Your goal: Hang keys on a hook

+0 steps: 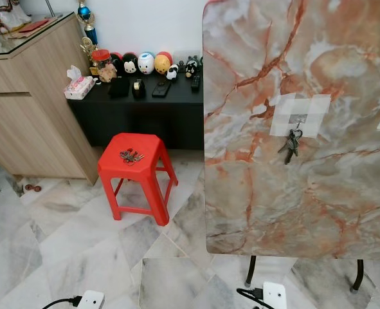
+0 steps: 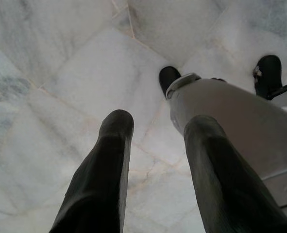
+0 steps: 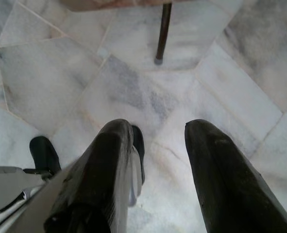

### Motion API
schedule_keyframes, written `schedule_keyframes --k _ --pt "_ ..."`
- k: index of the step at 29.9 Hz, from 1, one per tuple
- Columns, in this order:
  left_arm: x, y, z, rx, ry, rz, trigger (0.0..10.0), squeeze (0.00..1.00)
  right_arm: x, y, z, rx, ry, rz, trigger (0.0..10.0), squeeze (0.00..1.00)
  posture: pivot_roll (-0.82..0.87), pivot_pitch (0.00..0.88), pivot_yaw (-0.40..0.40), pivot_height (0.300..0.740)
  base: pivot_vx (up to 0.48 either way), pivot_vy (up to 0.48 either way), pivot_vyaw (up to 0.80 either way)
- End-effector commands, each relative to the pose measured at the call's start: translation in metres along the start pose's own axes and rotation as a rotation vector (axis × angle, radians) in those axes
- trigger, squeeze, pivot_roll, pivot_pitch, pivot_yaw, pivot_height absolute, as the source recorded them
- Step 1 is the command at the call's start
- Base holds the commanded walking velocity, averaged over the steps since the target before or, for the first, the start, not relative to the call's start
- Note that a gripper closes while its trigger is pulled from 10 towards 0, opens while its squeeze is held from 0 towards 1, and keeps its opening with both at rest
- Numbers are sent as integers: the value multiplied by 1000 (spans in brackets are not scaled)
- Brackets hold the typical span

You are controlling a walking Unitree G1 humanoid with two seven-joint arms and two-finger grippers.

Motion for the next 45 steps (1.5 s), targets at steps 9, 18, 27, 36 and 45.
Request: schedule_keyframes --k 9,18,27,36,45 --pt "-6 0 2 -4 14 -8 10000 0 3 -1 -13 28 9 4 10000 0 -177 0 45 740 0 361 0" --pt "-8 1 2 -14 0 -20 10000 0 -1 -1 -15 30 27 -17 10000 0 -183 0 52 740 0 359 0" --pt "-6 1 2 -18 -17 -16 10000 0 -9 0 -10 15 21 -29 10000 0 -179 3 57 740 0 358 0" --pt "-3 0 0 -15 -3 -10 10000 0 -8 0 -10 11 14 -26 10000 0 -173 33 57 740 0 356 0" --pt "-1 0 0 -18 1 -8 10000 0 -7 0 -11 17 39 -25 10000 0 -158 54 48 740 0 352 0"
Point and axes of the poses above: a point about 5 cm out from each wrist's last joint towards the gripper, its own y axis pointing back from the gripper into the wrist, its own x axis along the axis of the wrist's last joint, z = x × y, the point moved 6 cm from there along -y, pointing out of the wrist towards the gripper, and after that the axes turned 3 degrees about -y, right-handed, at the moved point
